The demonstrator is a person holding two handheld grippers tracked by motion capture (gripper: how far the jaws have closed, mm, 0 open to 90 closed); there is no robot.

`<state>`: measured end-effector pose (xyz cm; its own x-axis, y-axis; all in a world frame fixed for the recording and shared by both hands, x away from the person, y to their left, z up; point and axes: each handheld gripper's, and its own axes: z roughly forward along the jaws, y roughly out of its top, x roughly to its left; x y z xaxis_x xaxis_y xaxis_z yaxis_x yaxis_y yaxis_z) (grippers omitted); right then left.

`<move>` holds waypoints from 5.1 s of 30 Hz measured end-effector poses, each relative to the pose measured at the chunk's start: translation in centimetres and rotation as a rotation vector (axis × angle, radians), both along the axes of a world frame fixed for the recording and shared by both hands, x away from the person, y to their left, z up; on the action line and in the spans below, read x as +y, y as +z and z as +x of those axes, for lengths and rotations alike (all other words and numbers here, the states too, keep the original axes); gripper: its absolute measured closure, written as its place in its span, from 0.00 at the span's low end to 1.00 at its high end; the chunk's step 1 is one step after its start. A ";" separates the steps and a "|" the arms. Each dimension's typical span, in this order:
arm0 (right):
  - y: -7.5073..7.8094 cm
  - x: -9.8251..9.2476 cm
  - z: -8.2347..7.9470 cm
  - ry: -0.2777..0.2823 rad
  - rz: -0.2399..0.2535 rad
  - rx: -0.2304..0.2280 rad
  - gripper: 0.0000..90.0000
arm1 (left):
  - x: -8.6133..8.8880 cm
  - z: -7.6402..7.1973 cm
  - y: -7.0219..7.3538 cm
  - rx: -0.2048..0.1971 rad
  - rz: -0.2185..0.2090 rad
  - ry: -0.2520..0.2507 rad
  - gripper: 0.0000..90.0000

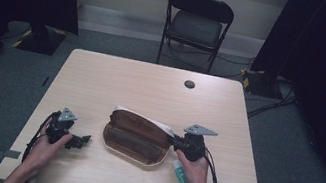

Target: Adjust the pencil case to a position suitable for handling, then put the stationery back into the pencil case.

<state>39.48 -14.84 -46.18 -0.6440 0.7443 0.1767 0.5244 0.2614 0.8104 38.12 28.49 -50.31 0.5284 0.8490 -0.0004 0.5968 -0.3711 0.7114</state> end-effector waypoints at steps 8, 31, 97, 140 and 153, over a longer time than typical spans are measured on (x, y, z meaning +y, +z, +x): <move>0.8 0.3 -0.5 0.107 0.076 0.003 0.89 | 0.1 0.0 0.0 0.001 0.002 -0.006 0.00; 0.2 1.4 1.1 0.004 -0.044 -0.052 0.82 | 0.1 0.0 0.0 0.001 0.002 -0.006 0.00; -1.5 -4.0 -6.4 0.046 -0.188 0.143 0.72 | 0.1 -0.1 0.0 -0.002 0.000 -0.005 0.00; -1.4 -4.8 -5.6 -0.009 -0.221 0.089 0.74 | -0.1 0.1 0.0 -0.001 -0.001 -0.011 0.00; -0.3 -5.7 -5.5 -0.019 -0.153 0.049 0.74 | -0.1 0.1 0.0 -0.001 0.000 -0.010 0.00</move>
